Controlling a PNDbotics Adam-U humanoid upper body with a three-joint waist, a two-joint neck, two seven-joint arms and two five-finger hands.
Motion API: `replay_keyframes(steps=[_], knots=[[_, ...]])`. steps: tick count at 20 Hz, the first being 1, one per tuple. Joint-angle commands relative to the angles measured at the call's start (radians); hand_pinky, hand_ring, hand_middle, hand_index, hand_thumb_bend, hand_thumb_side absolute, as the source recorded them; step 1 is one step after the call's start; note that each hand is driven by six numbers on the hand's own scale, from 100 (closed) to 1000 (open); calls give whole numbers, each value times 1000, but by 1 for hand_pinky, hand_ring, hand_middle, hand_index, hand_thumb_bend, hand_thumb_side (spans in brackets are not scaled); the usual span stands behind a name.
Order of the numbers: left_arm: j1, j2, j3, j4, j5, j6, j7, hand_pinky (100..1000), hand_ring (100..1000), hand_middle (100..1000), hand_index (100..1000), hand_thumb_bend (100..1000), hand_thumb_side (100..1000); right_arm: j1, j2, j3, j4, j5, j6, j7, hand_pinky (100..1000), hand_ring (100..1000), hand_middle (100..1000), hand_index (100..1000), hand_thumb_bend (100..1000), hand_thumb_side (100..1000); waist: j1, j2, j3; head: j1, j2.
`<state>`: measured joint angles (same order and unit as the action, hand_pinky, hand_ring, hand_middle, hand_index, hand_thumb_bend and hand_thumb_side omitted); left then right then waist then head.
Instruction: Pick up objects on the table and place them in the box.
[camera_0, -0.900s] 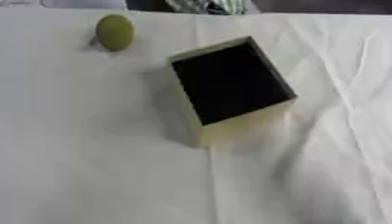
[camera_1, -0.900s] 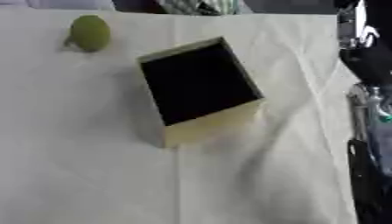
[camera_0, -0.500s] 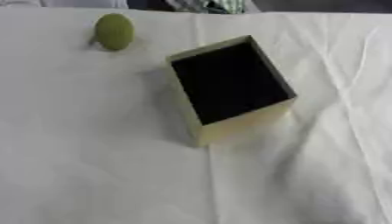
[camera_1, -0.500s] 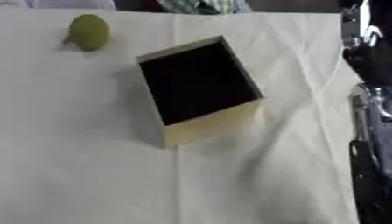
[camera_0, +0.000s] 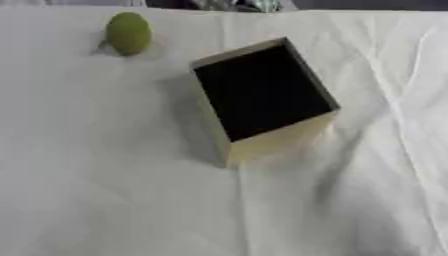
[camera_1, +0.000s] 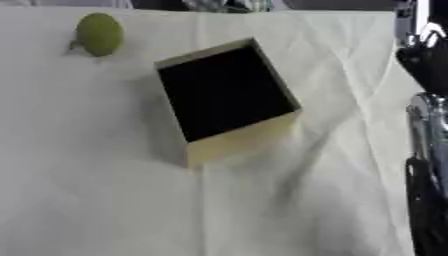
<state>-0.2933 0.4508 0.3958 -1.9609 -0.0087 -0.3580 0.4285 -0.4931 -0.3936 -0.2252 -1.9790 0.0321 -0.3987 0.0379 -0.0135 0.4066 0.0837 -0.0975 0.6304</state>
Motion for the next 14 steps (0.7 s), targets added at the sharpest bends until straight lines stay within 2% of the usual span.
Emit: replay_keyframes(steps=[1, 3, 9, 13, 14], knots=[[-3, 105, 9, 45, -37, -12, 12, 632, 778, 660, 744, 452, 418, 7, -50, -23, -21, 15, -6, -20, 863, 880, 649, 763, 100, 435, 5, -16, -5, 6, -11], [-8, 157, 8, 96, -48, -21, 22, 637, 785, 667, 745, 457, 422, 18, -58, -36, -21, 25, -8, -34, 862, 878, 650, 763, 100, 428, 7, -15, -10, 5, -14], [-45, 317, -12, 256, -58, 8, 21, 663, 825, 692, 755, 468, 435, 22, -72, -45, -21, 51, -13, -64, 859, 873, 652, 763, 100, 407, 10, -18, -23, 3, -23], [-65, 363, -16, 354, -34, -36, 22, 663, 825, 692, 755, 468, 435, 22, -72, -43, -21, 55, -14, -69, 859, 873, 652, 763, 100, 407, 10, -18, -25, 5, -23], [-69, 368, -17, 374, -31, -51, 21, 668, 831, 696, 758, 444, 428, 22, -72, -43, -21, 55, -14, -69, 858, 872, 654, 763, 100, 400, 10, -19, -25, 5, -23]])
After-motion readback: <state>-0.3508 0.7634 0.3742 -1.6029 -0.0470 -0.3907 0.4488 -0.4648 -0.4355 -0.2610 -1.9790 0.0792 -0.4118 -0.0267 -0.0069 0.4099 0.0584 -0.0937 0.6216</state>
